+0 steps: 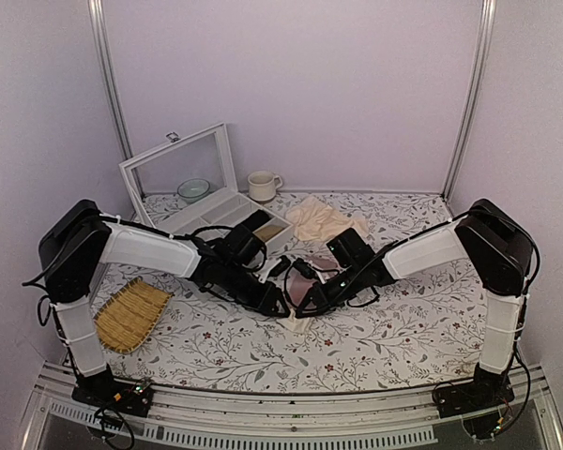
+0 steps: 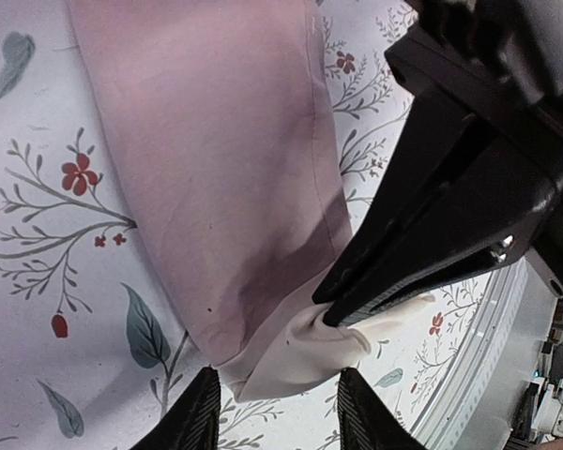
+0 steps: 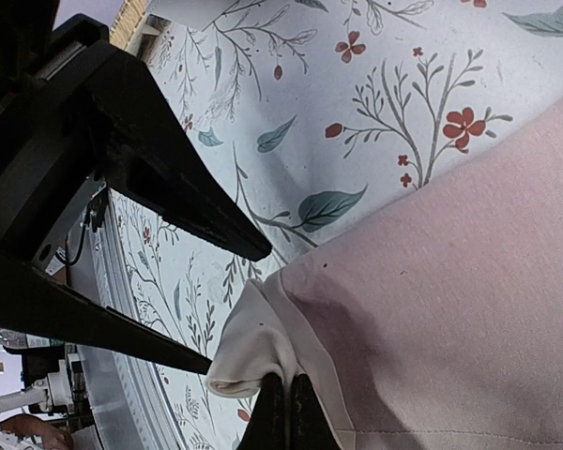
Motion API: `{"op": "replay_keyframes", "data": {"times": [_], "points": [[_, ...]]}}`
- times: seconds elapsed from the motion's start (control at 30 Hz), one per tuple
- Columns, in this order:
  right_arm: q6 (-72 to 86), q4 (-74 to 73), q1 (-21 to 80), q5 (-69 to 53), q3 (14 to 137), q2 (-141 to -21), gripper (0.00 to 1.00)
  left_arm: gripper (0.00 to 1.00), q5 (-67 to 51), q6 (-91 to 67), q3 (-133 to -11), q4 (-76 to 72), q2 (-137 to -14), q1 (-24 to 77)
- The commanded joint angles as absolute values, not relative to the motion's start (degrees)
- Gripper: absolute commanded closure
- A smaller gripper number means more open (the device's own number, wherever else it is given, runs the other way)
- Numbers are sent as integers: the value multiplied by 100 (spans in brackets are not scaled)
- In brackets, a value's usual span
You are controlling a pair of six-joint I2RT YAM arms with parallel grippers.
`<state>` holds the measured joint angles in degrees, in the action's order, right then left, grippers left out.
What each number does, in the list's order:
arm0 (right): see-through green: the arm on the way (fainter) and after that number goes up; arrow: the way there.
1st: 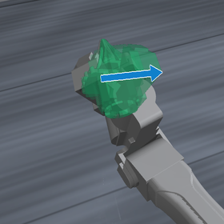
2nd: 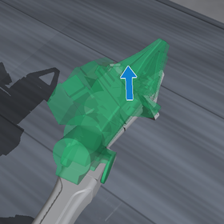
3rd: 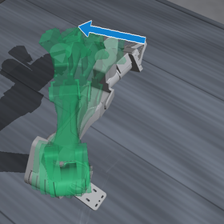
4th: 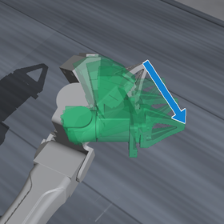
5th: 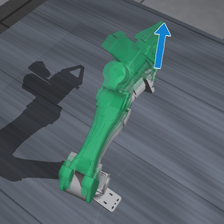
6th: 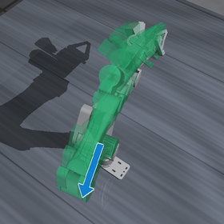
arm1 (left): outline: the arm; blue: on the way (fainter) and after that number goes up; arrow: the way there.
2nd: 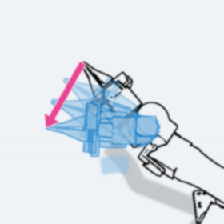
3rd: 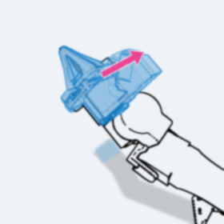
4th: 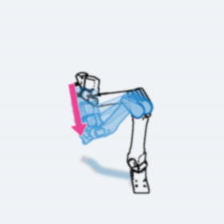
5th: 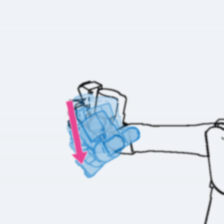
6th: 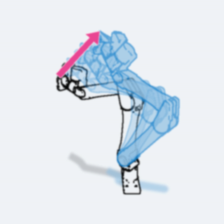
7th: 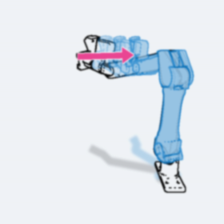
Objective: Roll the underwear
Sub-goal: Roll the underwear at the center of the board.
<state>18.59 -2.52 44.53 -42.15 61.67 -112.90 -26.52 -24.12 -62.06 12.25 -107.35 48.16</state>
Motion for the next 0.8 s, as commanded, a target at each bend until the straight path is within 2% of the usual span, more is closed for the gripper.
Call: {"op": "replay_keyframes", "data": {"times": [0.0,0.53,0.7,0.77], "points": [[1775,-333,4408,-4184,6327,-11678,100,60,-2703,-2327,-6356,1018,-10878,4883],[1757,-359,4409,-4192,6371,-11738,100,61,-2882,-2166,-6355,854,-11072,4922],[1736,-399,4406,-4188,6437,-11764,100,71,-2821,-2149,-6372,877,-11081,4922],[1723,-441,4407,-4175,6459,-11768,100,78,-2832,-2151,-6372,884,-11099,4922]]}}
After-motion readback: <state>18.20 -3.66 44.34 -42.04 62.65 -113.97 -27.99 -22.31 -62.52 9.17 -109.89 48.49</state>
